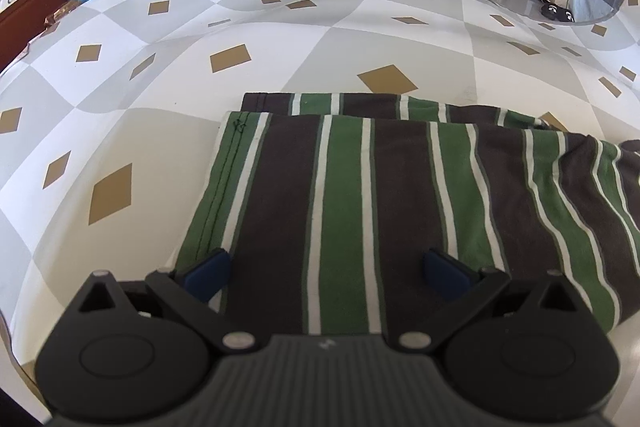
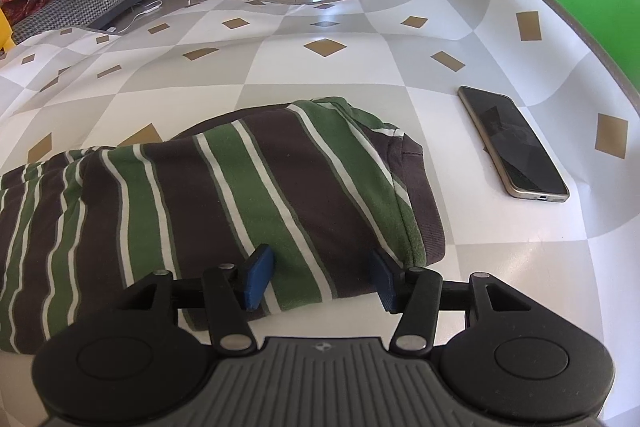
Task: Fold clothes
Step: 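Bring both grippers to the bundle's edge and close the right gripper on it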
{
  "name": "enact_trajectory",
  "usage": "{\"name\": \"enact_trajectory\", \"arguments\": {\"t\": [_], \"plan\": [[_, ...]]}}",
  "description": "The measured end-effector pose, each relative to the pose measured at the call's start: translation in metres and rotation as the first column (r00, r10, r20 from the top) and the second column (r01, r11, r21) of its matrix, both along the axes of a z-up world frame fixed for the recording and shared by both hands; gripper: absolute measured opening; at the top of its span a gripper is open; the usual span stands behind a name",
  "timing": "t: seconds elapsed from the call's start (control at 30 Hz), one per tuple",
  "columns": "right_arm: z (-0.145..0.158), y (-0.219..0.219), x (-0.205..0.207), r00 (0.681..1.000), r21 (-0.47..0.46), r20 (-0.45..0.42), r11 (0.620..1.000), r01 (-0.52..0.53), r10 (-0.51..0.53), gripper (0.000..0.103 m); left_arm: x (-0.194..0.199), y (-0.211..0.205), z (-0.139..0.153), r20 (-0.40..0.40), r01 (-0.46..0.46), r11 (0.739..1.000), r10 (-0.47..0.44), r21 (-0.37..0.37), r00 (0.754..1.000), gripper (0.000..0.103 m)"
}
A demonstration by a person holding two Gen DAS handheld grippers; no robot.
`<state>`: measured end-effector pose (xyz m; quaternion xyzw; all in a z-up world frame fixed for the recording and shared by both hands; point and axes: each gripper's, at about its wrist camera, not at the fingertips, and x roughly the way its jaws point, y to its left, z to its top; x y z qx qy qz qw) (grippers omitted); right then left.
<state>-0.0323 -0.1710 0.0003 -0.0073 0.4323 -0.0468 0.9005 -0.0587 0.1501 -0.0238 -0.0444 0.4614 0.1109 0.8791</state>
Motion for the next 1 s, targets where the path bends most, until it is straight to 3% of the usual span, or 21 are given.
{"name": "enact_trajectory", "arguments": {"t": [0.3, 0.43, 0.57, 0.77, 1.0], "plan": [[0.014, 0.015, -0.012, 0.999, -0.032, 0.033, 0.999, -0.035, 0.036, 0.05, -0.002, 0.022, 0.006, -0.008, -0.08, 0.994, 0.08, -0.071, 0.997, 0.103], [0.023, 0.033, -0.021, 0.99, -0.021, 0.073, 0.992, -0.122, 0.123, 0.05, -0.003, 0.042, 0.014, -0.009, -0.181, 0.977, 0.181, -0.112, 0.983, 0.103], [0.025, 0.06, -0.027, 0.965, 0.022, 0.084, 0.968, -0.25, 0.247, 0.05, -0.005, 0.061, 0.018, -0.027, -0.255, 0.962, 0.254, -0.102, 0.967, 0.103], [0.022, 0.114, -0.042, 0.878, 0.054, 0.09, 0.878, -0.475, 0.469, 0.05, -0.01, 0.077, 0.024, -0.032, -0.271, 0.956, 0.269, -0.111, 0.963, 0.103], [0.014, 0.178, -0.067, 0.713, 0.047, 0.099, 0.713, -0.7, 0.694, 0.05, -0.015, 0.095, 0.03, -0.038, -0.29, 0.949, 0.288, -0.12, 0.957, 0.103]]}}
